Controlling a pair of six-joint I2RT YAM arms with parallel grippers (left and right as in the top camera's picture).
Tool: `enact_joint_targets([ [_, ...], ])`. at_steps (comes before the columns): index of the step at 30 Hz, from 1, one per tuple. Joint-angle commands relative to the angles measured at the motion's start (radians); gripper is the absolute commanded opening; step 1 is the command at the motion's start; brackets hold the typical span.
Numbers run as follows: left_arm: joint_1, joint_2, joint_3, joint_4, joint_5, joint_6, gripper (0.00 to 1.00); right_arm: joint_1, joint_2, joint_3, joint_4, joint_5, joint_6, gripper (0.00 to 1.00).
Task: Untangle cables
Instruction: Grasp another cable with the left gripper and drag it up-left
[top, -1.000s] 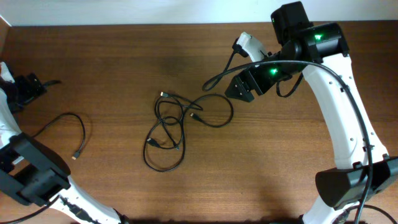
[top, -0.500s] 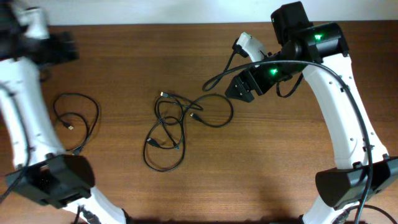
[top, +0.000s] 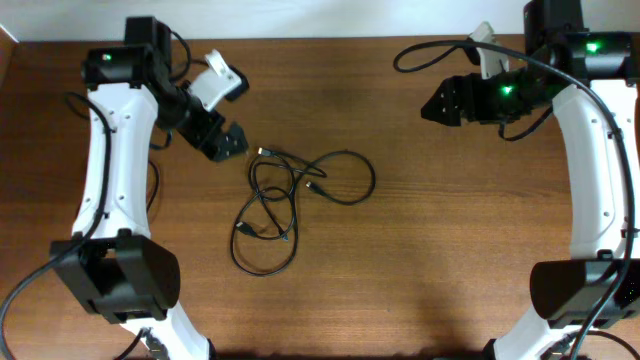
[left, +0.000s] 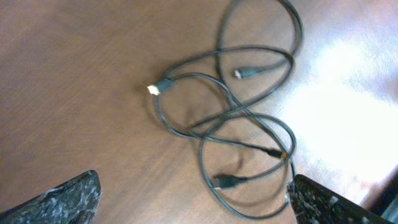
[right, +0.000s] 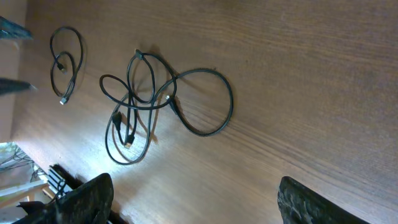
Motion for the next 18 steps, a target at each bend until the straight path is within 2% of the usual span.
enact_joint_targets([
  [1, -0.058, -0.016, -0.117, 0.018, 0.052, 0.233, 0.98, 0.003, -0.004, -0.003, 0.005, -0.014, -0.003, 0.86],
  [5, -0.139, -0.015, -0.22, 0.196, 0.019, 0.248, 0.96, 0.004, -0.004, -0.003, -0.01, -0.014, -0.016, 0.87],
  [8, -0.164, -0.015, -0.286, 0.296, 0.002, 0.248, 0.98, 0.003, -0.004, -0.003, -0.025, -0.014, -0.038, 0.87],
  [14, -0.169, -0.015, -0.356, 0.323, 0.004, 0.248, 0.96, 0.003, -0.004, -0.003, -0.025, -0.014, -0.045, 0.88],
  [17, -0.169, -0.015, -0.39, 0.347, 0.005, 0.248, 0.84, 0.003, -0.004, -0.003, -0.03, -0.014, -0.045, 0.88],
  [18, -0.17, -0.015, -0.396, 0.352, 0.005, 0.248, 0.74, 0.003, -0.004, -0.003, -0.032, -0.014, -0.045, 0.88],
])
